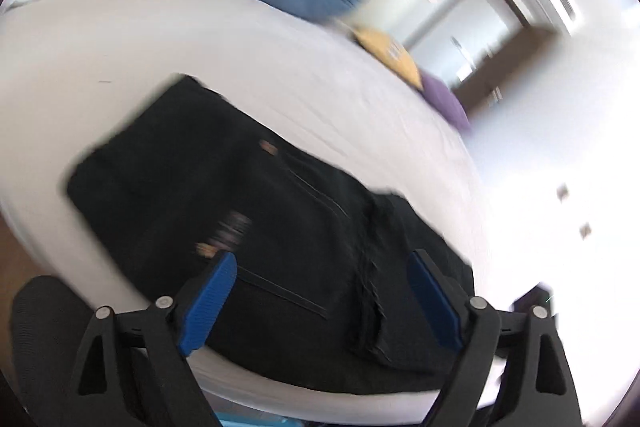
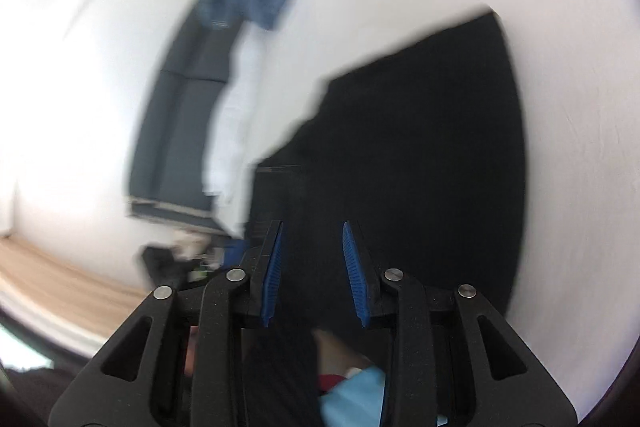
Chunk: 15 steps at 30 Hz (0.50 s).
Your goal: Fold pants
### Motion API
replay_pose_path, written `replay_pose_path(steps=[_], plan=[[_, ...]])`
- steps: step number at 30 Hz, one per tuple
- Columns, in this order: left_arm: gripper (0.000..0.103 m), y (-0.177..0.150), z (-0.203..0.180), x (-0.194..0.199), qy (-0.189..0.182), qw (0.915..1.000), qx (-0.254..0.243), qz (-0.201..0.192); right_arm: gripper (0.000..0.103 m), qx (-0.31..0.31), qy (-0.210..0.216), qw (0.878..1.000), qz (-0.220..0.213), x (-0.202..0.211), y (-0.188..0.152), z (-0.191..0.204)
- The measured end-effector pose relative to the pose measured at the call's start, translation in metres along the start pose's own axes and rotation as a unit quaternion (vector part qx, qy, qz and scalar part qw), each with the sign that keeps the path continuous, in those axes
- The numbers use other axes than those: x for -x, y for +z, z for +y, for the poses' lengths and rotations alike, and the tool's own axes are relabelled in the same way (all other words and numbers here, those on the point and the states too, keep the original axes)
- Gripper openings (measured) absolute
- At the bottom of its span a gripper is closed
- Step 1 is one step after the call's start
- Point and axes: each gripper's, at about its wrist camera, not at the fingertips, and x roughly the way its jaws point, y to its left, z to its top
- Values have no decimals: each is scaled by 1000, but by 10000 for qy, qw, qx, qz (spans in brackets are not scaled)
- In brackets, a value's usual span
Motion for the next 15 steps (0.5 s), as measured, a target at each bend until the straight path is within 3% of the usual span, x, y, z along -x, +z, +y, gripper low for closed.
replay_pose_path(steps=[2, 4, 7, 10, 12, 15], plan=[[90, 11, 27, 17, 88, 9989, 410, -215, 29, 114, 56, 9998, -170, 1, -1, 10], [93, 17, 63, 32, 72, 9941, 1005, -399, 29, 107, 473, 9987, -145, 4, -5, 21], [96, 17, 112, 36, -27, 9786, 2000, -476, 29, 206, 889, 9955, -260, 6, -10, 40], [96, 11, 144, 27, -318, 9620, 2685, -377, 29, 61, 1149, 9928, -320, 0, -13, 48], [96, 9, 150, 17, -464, 9581, 2814, -256, 29, 54, 1159, 9928, -297, -6, -15, 56], [96, 10, 143, 5, -536, 9599, 2739, -271, 29, 62, 1064, 9941, -186, -10, -15, 64]])
